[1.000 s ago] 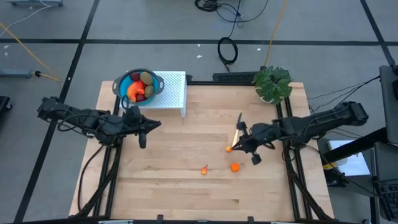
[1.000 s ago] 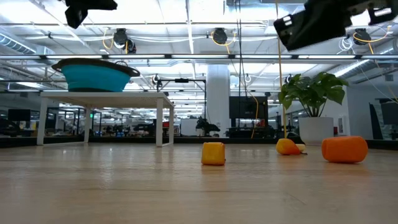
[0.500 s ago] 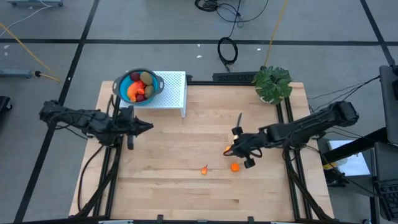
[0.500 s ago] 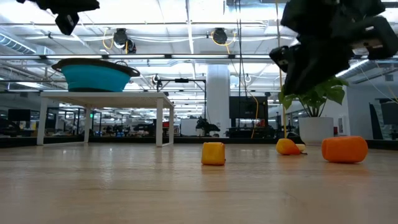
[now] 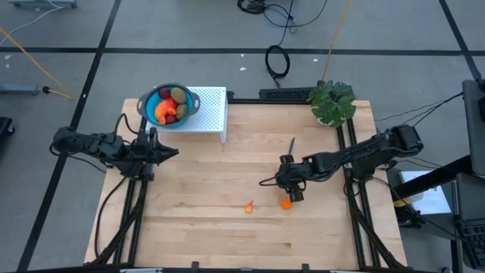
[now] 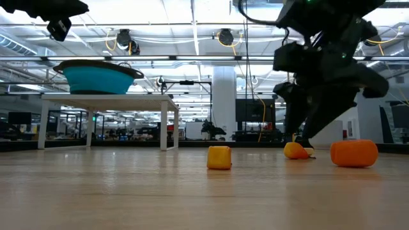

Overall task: Pick & Place Fruit
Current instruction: Put the orange peach into the blue strainer bowl on the shelf

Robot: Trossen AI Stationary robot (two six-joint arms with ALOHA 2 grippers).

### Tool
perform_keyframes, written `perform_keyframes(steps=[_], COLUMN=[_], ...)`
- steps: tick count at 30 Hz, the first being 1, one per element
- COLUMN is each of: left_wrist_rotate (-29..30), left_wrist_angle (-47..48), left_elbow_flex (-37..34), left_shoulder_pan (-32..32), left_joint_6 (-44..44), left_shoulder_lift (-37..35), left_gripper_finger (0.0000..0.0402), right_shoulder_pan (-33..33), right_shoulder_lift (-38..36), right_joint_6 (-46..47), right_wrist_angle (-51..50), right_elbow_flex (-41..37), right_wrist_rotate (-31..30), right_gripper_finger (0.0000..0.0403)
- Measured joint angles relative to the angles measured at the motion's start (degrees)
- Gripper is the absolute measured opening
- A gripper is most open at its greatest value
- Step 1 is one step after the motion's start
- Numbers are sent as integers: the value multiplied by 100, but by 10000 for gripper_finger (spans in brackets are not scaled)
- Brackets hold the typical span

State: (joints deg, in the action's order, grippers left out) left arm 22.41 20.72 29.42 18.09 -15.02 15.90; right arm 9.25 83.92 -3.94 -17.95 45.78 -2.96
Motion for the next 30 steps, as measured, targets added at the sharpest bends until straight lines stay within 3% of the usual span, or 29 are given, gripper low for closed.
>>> perform_keyframes(steps=[6,12,20,30], left_wrist_rotate=[29,59,61,61], left_wrist_angle=[262,494,681,692], left_elbow_flex=[-5,-5,-5,-5], left_shoulder_pan=[0,0,0,0], left_joint_6=[43,57,142,120], left_shoulder_lift=[-317,-550,-625,-623], left_gripper_finger=[2,15,2,18], right_shoulder_pan=[-211,-251,-253,-281], right_shoulder_lift=[255,415,411,740], right_joint_6=[29,25,28,330], right_wrist_angle=[11,94,304,368], right_elbow_flex=[0,-2,-2,0], right_wrist_rotate=[1,15,16,160], right_gripper_finger=[238,245,206,174])
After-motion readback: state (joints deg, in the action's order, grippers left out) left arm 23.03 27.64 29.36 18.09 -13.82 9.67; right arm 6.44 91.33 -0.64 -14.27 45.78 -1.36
